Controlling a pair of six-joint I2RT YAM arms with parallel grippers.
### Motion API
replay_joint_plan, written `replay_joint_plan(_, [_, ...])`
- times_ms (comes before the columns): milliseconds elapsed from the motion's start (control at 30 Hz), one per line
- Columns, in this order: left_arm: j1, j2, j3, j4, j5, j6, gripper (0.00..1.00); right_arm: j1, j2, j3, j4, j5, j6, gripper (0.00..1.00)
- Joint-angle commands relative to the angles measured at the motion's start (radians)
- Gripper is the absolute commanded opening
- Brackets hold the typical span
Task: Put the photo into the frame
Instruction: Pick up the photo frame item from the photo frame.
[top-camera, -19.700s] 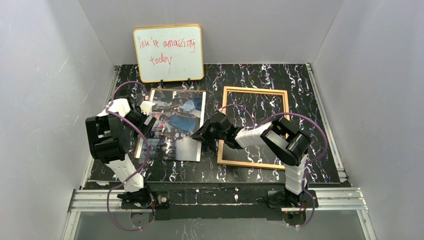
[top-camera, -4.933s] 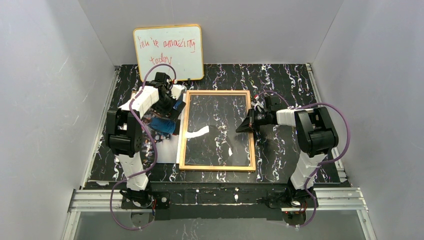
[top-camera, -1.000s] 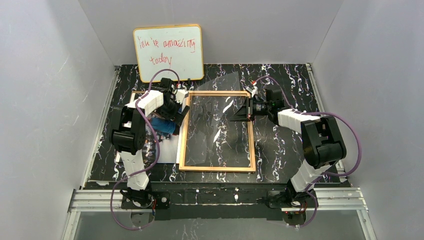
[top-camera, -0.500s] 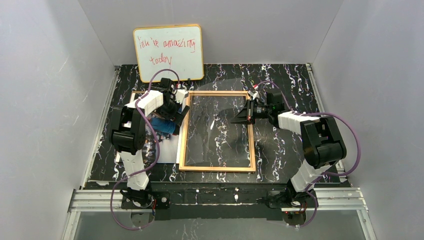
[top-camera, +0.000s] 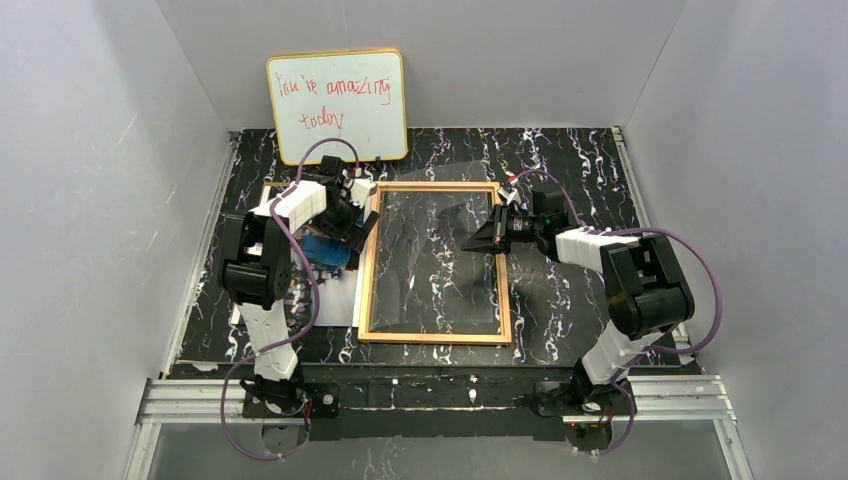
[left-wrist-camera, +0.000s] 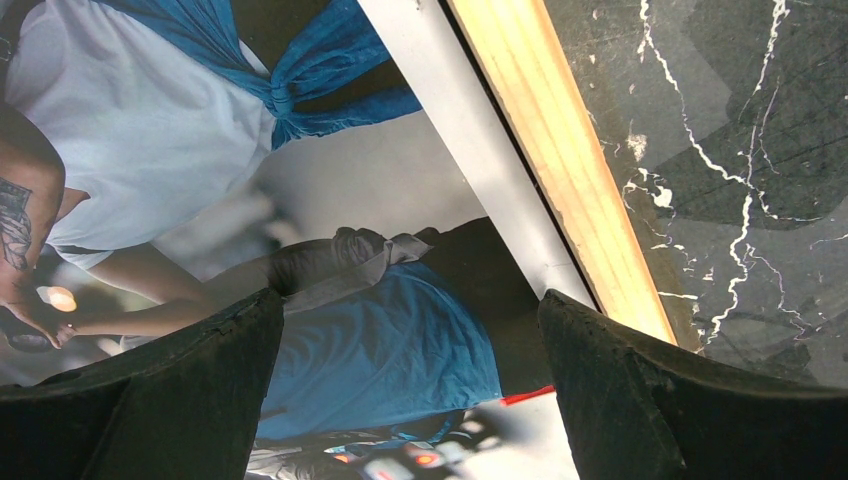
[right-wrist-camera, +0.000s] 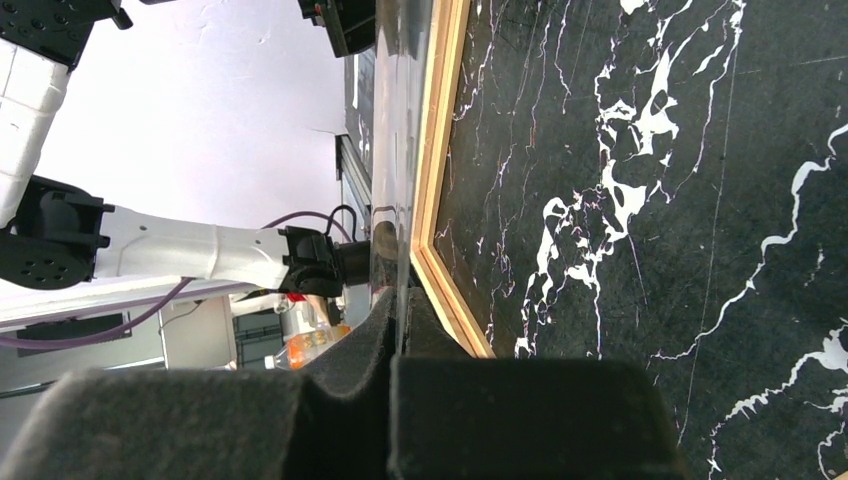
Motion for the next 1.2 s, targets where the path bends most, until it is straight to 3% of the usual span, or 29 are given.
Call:
replay_joint_plan(0, [0.0, 0.001, -0.036, -0.064, 0.07, -0.014, 0.96, 0.008, -0.037, 0.015, -0.019, 0.011, -0.02, 0.01])
replay_joint_plan(633, [0.011, 0.007, -0.016, -0.079, 0.134, -0.046, 0.93, 0.074, 0.019, 0.082, 0.023, 0.021, 0.049, 0.01])
replay_joint_plan(967, [0.022, -0.002, -0.008, -0.083, 0.095, -0.028, 0.93, 0.007, -0.04, 0.128, -0.248, 0.074, -0.136, 0.01])
replay_joint_plan(1167, [0.02, 0.007, -0.009, -0.081, 0.107, -0.028, 0.93, -0.003, -0.013, 0.123, -0.272, 0.077, -0.151, 0.07])
